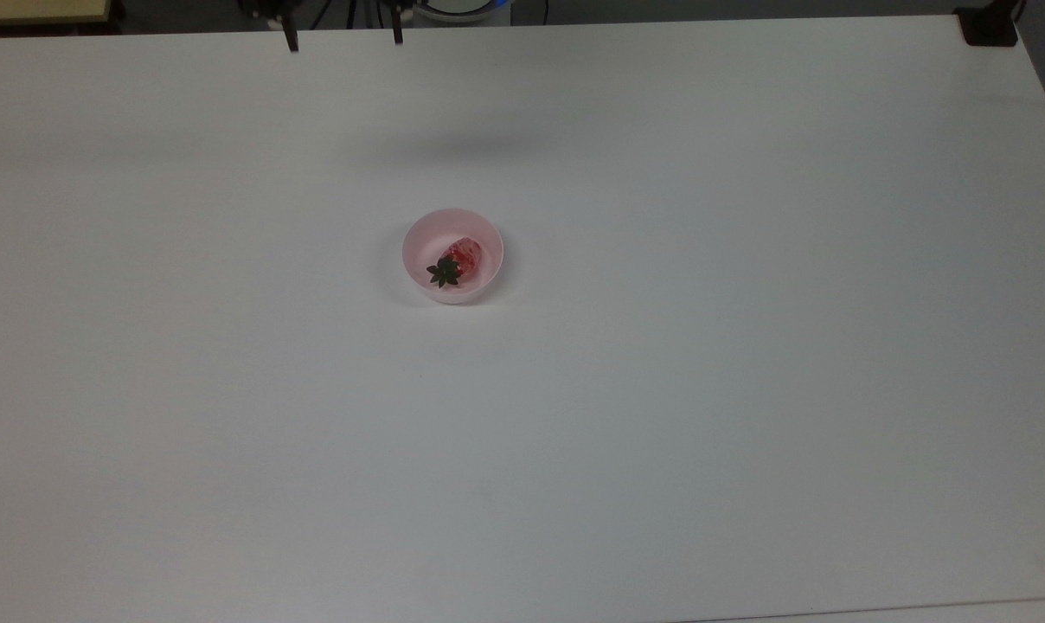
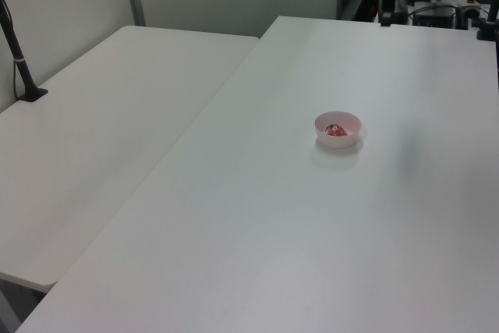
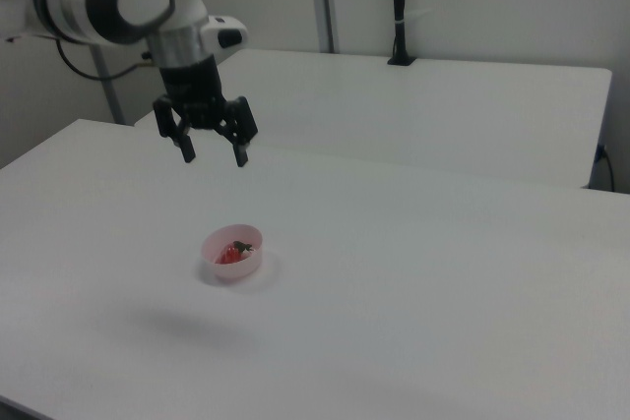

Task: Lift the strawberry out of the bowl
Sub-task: 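Move the open gripper over the pink bowl and lower it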

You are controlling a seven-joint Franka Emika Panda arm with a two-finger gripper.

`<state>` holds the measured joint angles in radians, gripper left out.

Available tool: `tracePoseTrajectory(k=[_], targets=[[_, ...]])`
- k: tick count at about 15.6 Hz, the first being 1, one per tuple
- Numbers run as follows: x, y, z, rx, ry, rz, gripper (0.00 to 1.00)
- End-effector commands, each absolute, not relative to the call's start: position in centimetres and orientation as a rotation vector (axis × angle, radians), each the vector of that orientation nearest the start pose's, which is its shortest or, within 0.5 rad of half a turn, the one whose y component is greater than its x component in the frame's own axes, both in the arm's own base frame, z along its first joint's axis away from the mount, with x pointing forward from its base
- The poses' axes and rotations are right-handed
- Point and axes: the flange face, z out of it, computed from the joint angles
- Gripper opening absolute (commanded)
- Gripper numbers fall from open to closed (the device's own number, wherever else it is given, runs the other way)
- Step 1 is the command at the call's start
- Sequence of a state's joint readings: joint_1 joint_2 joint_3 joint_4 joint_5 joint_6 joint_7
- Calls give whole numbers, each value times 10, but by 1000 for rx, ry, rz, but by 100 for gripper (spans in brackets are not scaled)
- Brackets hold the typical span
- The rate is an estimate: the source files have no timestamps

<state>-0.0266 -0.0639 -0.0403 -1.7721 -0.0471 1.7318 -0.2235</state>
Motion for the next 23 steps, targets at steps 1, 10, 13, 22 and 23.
tracePoseTrajectory(k=[1,10,13,22,23], targets=[[562,-38,529,-3183,-152,-74,100],[606,33,406,-3144,452,26,88],[617,40,375,-3134,507,12,82],[620,62,339,-3142,461,56,65],[618,65,335,-3143,454,69,65]])
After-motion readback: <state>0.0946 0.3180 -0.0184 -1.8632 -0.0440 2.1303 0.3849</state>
